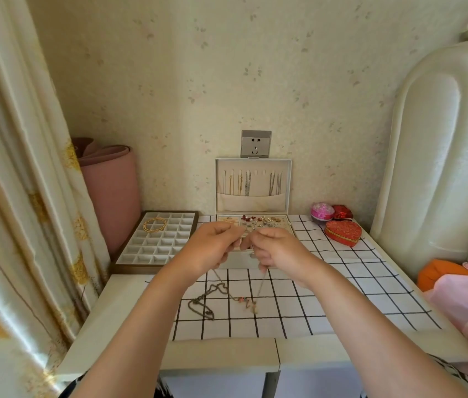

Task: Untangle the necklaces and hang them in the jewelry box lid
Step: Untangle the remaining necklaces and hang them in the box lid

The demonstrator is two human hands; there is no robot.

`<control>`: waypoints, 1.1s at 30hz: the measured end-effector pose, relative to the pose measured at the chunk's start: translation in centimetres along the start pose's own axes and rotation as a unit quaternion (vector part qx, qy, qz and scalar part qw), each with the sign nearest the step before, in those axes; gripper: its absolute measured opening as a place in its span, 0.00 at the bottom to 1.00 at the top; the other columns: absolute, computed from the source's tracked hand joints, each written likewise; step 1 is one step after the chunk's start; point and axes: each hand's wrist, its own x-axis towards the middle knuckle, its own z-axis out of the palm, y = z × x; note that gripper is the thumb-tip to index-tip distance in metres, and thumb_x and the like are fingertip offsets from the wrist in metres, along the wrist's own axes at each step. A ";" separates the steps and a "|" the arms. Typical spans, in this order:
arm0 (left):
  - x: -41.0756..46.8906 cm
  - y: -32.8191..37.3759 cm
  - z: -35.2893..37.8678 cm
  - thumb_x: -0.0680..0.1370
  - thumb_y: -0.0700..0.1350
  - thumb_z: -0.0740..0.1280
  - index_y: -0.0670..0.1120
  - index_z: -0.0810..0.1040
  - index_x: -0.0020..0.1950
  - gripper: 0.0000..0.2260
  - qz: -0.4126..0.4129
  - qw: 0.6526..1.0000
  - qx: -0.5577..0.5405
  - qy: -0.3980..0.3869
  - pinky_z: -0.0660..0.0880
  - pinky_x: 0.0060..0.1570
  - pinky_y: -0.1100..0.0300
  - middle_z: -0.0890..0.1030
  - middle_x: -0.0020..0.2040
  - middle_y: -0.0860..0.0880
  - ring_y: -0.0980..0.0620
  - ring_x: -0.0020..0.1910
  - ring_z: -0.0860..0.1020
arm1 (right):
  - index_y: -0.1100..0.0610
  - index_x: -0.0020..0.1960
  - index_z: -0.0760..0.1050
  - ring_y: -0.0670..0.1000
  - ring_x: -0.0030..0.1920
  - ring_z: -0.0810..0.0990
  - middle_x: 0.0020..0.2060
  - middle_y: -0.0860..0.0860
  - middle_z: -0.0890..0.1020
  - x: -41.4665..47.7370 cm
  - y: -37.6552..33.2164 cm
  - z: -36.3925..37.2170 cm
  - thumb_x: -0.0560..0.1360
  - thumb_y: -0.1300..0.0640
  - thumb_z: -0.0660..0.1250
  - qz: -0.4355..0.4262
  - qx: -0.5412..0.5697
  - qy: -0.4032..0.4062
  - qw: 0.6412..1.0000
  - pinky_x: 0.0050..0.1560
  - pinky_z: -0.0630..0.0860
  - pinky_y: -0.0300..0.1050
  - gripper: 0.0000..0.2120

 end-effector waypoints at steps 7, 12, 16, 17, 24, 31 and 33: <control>0.5 -1.0 -3.2 0.82 0.51 0.62 0.47 0.69 0.33 0.18 -0.077 0.994 -0.064 0.038 0.67 0.27 0.60 0.65 0.26 0.51 0.50 0.25 0.67 | 0.56 0.43 0.85 0.48 0.28 0.64 0.24 0.45 0.66 1.0 1.2 -1.4 0.81 0.58 0.59 0.060 -0.093 0.109 0.988 0.30 0.61 0.43 0.17; 0.4 -1.3 -4.0 0.81 0.50 0.61 0.47 0.68 0.35 0.16 -0.087 0.974 -0.204 0.050 0.70 0.33 0.57 0.65 0.27 0.51 0.50 0.27 0.66 | 0.53 0.42 0.82 0.40 0.32 0.65 0.26 0.38 0.71 1.2 1.6 -2.5 0.81 0.63 0.56 0.082 -0.131 0.140 0.978 0.33 0.60 0.36 0.18; 0.4 -1.1 -3.3 0.82 0.47 0.59 0.46 0.72 0.40 0.12 -0.042 0.940 -0.338 0.034 0.72 0.32 0.59 0.68 0.31 0.51 0.52 0.27 0.67 | 0.52 0.42 0.83 0.45 0.33 0.70 0.32 0.43 0.70 1.1 1.6 -2.6 0.80 0.63 0.57 0.092 -0.158 0.138 0.974 0.33 0.71 0.40 0.17; 0.5 -0.9 -2.9 0.83 0.46 0.59 0.45 0.73 0.42 0.11 -0.027 0.937 -0.346 0.035 0.73 0.32 0.59 0.70 0.32 0.50 0.52 0.28 0.69 | 0.53 0.42 0.83 0.47 0.33 0.71 0.31 0.44 0.71 1.1 1.6 -2.5 0.80 0.62 0.58 0.089 -0.147 0.134 0.976 0.34 0.75 0.45 0.17; 1.5 -0.5 0.0 0.85 0.43 0.57 0.43 0.79 0.58 0.12 0.038 0.957 -0.285 0.039 0.80 0.49 0.56 0.84 0.57 0.45 0.49 0.54 0.83 | 0.50 0.43 0.82 0.48 0.31 0.74 0.31 0.47 0.78 0.9 -0.3 -1.6 0.80 0.58 0.60 -0.044 -0.255 0.111 0.959 0.35 0.73 0.49 0.13; 3.7 0.8 1.5 0.81 0.39 0.64 0.55 0.69 0.72 0.21 0.030 0.995 -0.087 -0.045 0.77 0.45 0.60 0.85 0.52 0.46 0.48 0.50 0.84 | 0.50 0.55 0.76 0.42 0.36 0.77 0.37 0.45 0.79 1.6 -1.4 -2.2 0.81 0.58 0.61 -0.161 -0.341 0.154 0.913 0.38 0.75 0.40 0.07; 4.7 1.5 1.4 0.81 0.40 0.64 0.54 0.70 0.71 0.20 0.036 0.997 -0.046 -0.046 0.74 0.40 0.63 0.85 0.44 0.49 0.53 0.40 0.82 | 0.50 0.57 0.72 0.42 0.32 0.74 0.34 0.46 0.76 2.2 -1.8 -3.0 0.80 0.59 0.63 -0.172 -0.317 0.163 0.919 0.33 0.70 0.35 0.08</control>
